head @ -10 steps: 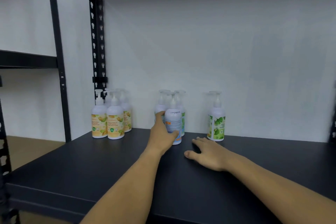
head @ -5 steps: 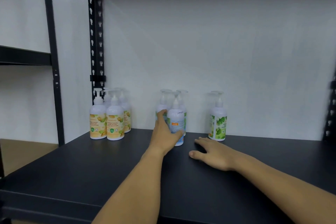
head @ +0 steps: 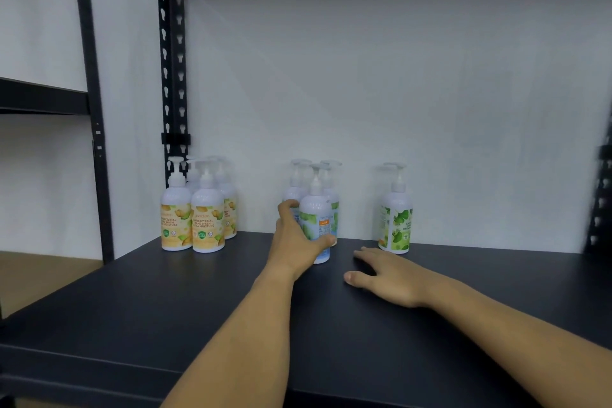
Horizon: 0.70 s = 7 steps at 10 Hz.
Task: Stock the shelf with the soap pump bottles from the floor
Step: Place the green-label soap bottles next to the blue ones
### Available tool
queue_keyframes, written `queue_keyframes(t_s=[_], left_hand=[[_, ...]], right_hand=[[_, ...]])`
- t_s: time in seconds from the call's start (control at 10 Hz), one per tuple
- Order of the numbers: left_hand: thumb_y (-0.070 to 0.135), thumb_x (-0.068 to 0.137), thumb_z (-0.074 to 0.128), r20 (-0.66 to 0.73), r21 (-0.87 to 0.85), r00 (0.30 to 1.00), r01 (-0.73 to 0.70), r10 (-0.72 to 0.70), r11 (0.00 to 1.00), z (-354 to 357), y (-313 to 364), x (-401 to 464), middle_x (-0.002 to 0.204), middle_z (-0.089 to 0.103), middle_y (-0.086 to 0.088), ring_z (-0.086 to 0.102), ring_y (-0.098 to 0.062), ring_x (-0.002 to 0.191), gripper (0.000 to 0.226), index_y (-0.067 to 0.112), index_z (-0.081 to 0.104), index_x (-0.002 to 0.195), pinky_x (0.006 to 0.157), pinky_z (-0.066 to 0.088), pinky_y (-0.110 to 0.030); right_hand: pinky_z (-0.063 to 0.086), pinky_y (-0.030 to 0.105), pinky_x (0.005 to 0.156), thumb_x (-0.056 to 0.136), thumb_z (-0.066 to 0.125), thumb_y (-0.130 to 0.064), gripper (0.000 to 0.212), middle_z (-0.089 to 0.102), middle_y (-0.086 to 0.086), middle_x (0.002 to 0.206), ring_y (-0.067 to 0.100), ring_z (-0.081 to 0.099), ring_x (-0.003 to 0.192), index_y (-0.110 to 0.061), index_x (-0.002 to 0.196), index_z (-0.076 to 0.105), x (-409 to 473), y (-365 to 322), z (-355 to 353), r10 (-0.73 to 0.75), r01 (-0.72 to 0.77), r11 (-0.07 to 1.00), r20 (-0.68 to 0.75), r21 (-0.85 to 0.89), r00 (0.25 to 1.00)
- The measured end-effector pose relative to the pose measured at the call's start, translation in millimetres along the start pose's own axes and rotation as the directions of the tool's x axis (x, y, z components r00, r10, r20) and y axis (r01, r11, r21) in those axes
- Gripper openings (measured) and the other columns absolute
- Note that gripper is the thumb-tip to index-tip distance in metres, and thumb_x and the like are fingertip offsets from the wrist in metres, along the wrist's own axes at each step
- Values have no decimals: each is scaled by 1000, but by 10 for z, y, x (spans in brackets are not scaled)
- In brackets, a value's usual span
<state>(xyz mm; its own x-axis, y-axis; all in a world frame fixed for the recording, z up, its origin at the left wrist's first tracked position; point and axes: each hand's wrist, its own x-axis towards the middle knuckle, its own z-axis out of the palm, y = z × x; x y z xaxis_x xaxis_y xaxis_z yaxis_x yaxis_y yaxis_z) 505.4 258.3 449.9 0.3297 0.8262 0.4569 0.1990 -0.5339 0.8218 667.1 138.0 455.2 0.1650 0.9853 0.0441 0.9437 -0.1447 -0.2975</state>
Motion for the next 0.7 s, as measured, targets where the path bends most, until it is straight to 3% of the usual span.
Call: queue_keyframes(t_s=[0.1, 0.2, 0.3, 0.4, 0.5, 0.6, 0.7], left_hand=[[8, 80, 76, 66, 17, 998, -14, 12, 1000, -36, -24, 4, 119, 58, -1, 62, -13, 98, 80, 34, 23, 134, 71, 49, -14], [3, 81, 74, 68, 40, 997, -34, 31, 999, -56, -18, -10, 116, 61, 0, 62, -11, 95, 78, 32, 26, 134, 63, 47, -10], [11, 76, 82, 35, 34, 999, -30, 28, 999, -46, -12, -16, 113, 61, 3, 61, -9, 94, 77, 35, 29, 126, 65, 46, -10], [24, 69, 88, -12, 63, 999, -34, 35, 997, -17, -12, -21, 118, 59, 3, 63, -16, 103, 81, 40, 27, 119, 87, 56, -37], [24, 68, 89, 4, 25, 1000, -21, 21, 999, -22, -8, -32, 122, 55, 1, 62, -17, 106, 91, 40, 23, 128, 89, 55, -33], [10, 76, 82, 80, 0, 997, 5, -5, 1000, -67, -24, -38, 115, 58, 2, 64, -12, 100, 92, 36, 20, 139, 76, 49, -16], [4, 78, 78, 87, 36, 996, -13, 10, 999, -93, -30, -44, 109, 61, 4, 64, -6, 92, 84, 35, 27, 137, 68, 50, -13]], right_hand=[[15, 35, 123, 96, 44, -65, 79, 13, -1, 167, 14, 12, 153, -22, 159, 22, -6, -10, -12, -1, 1, 1000, 5, -2, 1000], [15, 35, 123, 95, 44, -65, 79, 13, -2, 167, 15, 12, 153, -22, 159, 23, -5, -8, -13, 1, -1, 1000, 6, 3, 1000], [15, 35, 124, 95, 44, -65, 80, 13, -1, 167, 14, 12, 153, -22, 159, 23, -4, 1, -9, -1, 1, 1000, 3, 4, 1000], [15, 35, 124, 95, 44, -65, 80, 14, -1, 167, 14, 12, 153, -22, 159, 23, -2, 3, -5, -2, 2, 1000, 1, 2, 1000], [15, 36, 124, 94, 44, -66, 81, 15, 0, 167, 14, 12, 153, -21, 158, 23, 3, 9, 4, 0, 1, 1000, -6, 4, 1000], [14, 35, 124, 94, 44, -66, 80, 15, -1, 167, 14, 12, 153, -22, 158, 23, -3, 5, -1, 3, -3, 1000, -6, 4, 1000], [14, 35, 123, 95, 44, -66, 80, 14, -1, 167, 14, 12, 153, -22, 158, 24, -4, 1, -1, 6, -6, 1000, -6, 3, 1000]])
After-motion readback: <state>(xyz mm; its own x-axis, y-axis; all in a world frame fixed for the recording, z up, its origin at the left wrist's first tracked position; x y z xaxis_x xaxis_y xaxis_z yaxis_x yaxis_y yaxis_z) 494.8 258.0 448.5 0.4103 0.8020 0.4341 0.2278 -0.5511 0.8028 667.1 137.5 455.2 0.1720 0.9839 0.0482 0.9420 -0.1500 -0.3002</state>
